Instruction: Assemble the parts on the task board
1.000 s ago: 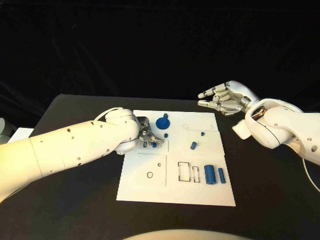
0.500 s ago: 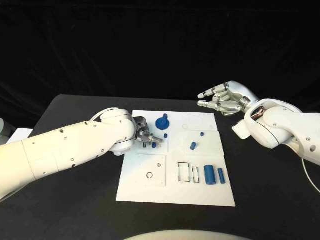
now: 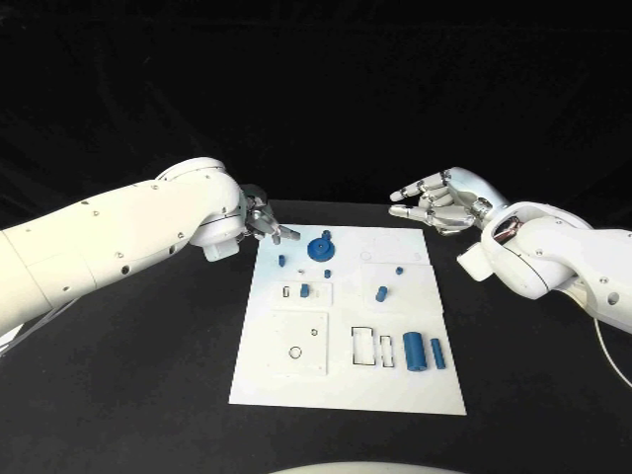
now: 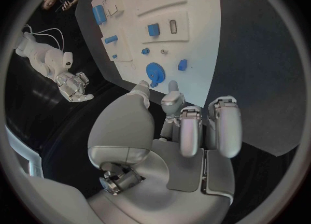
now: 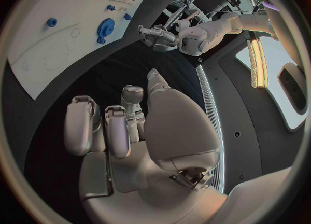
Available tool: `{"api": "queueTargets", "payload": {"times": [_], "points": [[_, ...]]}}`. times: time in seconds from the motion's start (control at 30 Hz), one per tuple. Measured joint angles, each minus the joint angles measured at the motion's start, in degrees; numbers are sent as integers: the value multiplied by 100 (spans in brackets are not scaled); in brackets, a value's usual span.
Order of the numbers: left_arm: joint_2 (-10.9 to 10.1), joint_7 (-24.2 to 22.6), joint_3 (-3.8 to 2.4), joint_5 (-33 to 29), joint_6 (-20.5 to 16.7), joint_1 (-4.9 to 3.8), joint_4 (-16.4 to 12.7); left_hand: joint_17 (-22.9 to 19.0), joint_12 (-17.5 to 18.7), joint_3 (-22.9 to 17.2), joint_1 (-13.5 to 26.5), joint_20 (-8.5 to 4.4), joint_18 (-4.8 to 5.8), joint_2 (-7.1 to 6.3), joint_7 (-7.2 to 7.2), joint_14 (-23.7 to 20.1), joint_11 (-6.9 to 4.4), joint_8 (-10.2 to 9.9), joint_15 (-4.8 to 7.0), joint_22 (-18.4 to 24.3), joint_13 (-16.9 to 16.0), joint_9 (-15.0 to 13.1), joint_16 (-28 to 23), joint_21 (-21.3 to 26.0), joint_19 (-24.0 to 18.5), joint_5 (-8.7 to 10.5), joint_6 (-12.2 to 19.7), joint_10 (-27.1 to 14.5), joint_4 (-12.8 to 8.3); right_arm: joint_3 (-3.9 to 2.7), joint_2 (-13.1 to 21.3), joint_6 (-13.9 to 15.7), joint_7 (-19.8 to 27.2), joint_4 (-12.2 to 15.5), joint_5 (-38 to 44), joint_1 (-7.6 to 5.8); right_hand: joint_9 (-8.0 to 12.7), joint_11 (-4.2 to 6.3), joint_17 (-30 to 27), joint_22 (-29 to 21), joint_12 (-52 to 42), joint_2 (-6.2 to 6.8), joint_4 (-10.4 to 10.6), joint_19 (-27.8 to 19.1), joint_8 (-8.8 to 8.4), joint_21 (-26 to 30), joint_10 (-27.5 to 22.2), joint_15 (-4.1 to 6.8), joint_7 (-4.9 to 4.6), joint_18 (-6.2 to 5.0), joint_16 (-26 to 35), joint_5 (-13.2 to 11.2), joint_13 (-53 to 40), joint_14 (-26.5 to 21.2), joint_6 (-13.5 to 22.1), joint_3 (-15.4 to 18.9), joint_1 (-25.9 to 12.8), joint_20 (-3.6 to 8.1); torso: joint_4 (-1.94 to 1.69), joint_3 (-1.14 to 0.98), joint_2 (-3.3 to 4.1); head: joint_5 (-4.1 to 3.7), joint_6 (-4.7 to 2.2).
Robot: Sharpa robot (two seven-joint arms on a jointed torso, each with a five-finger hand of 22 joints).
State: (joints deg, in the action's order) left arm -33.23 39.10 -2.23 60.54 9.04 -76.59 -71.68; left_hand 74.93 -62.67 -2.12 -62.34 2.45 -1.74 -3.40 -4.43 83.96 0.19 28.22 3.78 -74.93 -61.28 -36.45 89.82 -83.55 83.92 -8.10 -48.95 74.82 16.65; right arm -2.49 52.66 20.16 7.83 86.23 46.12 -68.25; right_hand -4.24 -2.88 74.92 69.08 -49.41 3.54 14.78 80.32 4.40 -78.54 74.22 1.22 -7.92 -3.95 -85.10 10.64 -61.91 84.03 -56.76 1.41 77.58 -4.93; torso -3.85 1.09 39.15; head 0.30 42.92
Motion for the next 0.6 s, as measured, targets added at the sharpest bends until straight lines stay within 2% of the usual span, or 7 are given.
{"api": "queueTargets", "payload": {"times": [0.1,0.33,0.5,0.6], "points": [[149,-29,32,-22,165,-37,303,2,0,30,-23,0,0,23,-18,0,0,-15,0,0,-7,59,0,0,0,0,-19,0,0,3,-13,0,-1,-6,1,1,0,0,0,-9,0,0,16,0,0,0,0,0,0,0,22,0,8,0,0,16,0,0,-4,7,5,-8,-8],[524,-131,172,128,495,-52,964,2,-59,125,-46,0,-1,46,-15,0,0,-32,0,0,-45,153,0,0,0,0,-124,0,7,5,-55,0,-1,-10,11,3,0,0,-1,-9,0,0,16,0,0,0,0,0,0,0,22,0,8,0,0,16,0,0,-5,31,29,19,-25],[746,-228,228,268,675,-10,1302,1,-157,237,-56,0,-1,79,13,0,-20,-32,0,0,-113,202,0,0,0,0,-255,44,3,6,-79,0,-1,-12,20,11,1,0,-1,-9,0,0,16,0,0,0,0,0,0,0,22,0,8,0,0,16,0,0,12,42,60,40,-36],[813,-275,240,316,740,21,1394,1,-157,276,-30,0,-1,106,45,0,-19,-15,0,0,-129,202,0,0,0,7,-287,62,9,7,-84,0,-1,-14,22,15,1,0,-1,-9,0,0,16,0,0,0,0,0,0,0,22,0,7,0,0,16,0,0,20,47,74,46,-38]]}}
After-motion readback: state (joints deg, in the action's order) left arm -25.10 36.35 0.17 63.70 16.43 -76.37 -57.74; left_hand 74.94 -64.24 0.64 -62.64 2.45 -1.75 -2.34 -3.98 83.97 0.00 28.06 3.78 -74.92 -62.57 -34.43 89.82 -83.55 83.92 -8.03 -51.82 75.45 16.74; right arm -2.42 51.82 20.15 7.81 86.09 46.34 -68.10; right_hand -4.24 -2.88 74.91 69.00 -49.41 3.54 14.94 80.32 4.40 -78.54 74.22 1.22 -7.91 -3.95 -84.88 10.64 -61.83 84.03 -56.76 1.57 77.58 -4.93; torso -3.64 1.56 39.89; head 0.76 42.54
